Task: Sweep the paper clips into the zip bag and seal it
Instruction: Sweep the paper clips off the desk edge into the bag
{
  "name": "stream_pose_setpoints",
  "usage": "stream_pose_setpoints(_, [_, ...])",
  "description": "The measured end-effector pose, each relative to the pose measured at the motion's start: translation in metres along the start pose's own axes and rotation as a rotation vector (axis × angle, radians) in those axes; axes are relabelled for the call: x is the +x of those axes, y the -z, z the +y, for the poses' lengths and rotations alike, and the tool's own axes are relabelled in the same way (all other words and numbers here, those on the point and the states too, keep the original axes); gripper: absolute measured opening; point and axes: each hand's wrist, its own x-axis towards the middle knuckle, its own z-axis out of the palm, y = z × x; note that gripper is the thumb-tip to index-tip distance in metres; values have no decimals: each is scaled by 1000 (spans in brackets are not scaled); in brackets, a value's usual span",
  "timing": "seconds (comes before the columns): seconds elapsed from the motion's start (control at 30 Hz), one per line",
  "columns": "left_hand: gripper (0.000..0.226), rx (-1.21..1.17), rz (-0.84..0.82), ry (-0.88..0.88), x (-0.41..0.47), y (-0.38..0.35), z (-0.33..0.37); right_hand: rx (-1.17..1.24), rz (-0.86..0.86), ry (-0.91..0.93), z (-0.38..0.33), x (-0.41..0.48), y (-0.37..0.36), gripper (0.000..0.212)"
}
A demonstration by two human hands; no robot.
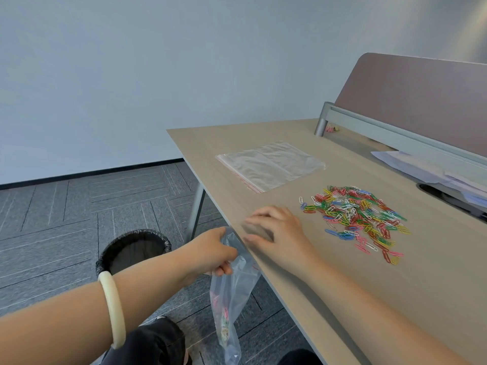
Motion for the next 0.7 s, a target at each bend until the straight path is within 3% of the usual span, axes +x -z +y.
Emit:
stream_pose_setpoints(0.1, [65, -1, -4, 4, -1, 0, -1, -143, 58, -107, 26, -4, 24, 49])
stream_pose_setpoints(0.2, [69, 4, -5, 24, -1, -1, -2, -368, 36, -343, 69, -9, 50, 77])
stream_pose_setpoints(0.3, [75, 51, -16, 38, -3, -4, 0, -386, -15, -540, 100, -9, 59, 98])
stream_pose_setpoints(0.4, [81, 111, -26, 54, -5, -6, 0, -383, -72, -552, 114, 9, 54, 106])
stream_pose_setpoints(0.53, [81, 136, -26, 53, -5, -4, 4, -360, -152, -529, 125, 34, 53, 102])
stream_pose_setpoints(0.7, [80, 134, -17, 59, 0, -1, 5, -311, -130, -361, 119, 40, 51, 71])
